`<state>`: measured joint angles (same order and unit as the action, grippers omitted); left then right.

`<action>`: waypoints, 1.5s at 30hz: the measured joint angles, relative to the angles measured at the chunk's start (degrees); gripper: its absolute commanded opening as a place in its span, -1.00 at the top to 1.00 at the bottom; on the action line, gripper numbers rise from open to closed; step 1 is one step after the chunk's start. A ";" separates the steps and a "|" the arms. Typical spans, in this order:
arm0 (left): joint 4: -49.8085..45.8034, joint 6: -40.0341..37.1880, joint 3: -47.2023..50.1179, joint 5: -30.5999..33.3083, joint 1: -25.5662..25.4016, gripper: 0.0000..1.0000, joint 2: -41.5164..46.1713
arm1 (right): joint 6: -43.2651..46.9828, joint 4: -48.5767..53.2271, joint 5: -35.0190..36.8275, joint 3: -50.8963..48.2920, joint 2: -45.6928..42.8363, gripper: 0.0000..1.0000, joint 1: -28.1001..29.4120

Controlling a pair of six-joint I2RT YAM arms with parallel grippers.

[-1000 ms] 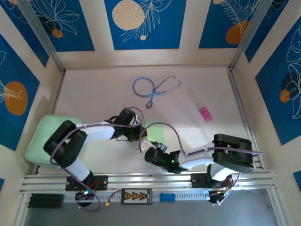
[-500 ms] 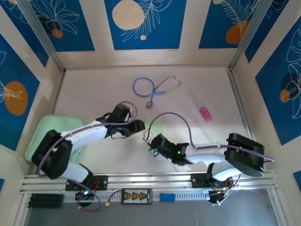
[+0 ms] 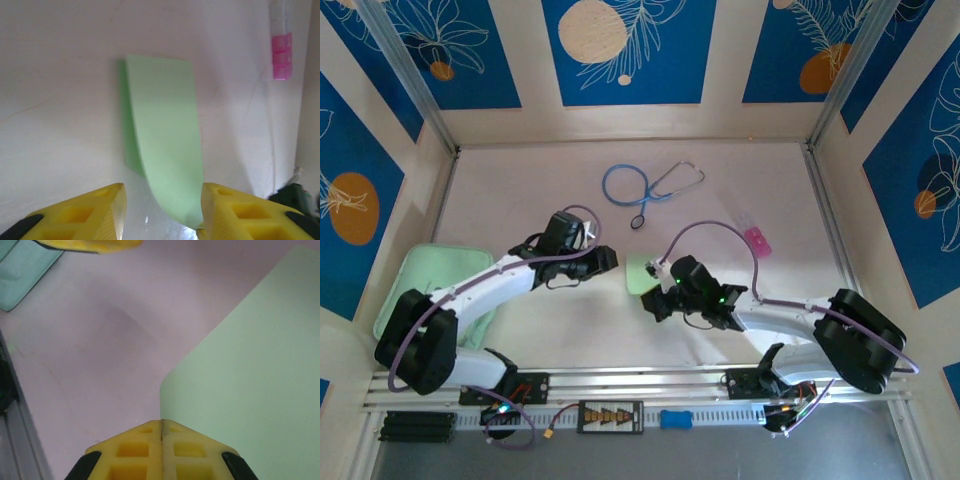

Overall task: Fold a paper plane with a square sheet of paper (pick it up from the middle)
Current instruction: Third fold the triangle at the center of the table.

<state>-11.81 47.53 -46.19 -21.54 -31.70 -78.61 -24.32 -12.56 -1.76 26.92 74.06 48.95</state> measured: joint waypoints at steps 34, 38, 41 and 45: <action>3.34 -6.60 -17.66 -15.52 -2.12 0.70 -34.99 | -10.27 -6.32 -12.81 1.14 10.51 1.00 -4.39; 2.80 -8.20 -18.10 -15.32 -2.23 0.70 -35.17 | -9.81 -6.25 -12.57 1.18 10.91 1.00 -4.59; 2.56 -9.11 -18.16 -15.32 -2.25 0.70 -35.17 | -8.85 -5.44 -12.33 1.44 11.45 1.00 -5.16; 2.36 -9.53 -18.27 -15.30 -2.29 0.69 -35.21 | -7.85 -4.61 -12.22 1.75 11.67 1.00 -6.49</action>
<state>-9.45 38.00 -64.47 -36.84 -34.00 -113.82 -32.16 -17.17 -13.98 28.67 85.73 42.46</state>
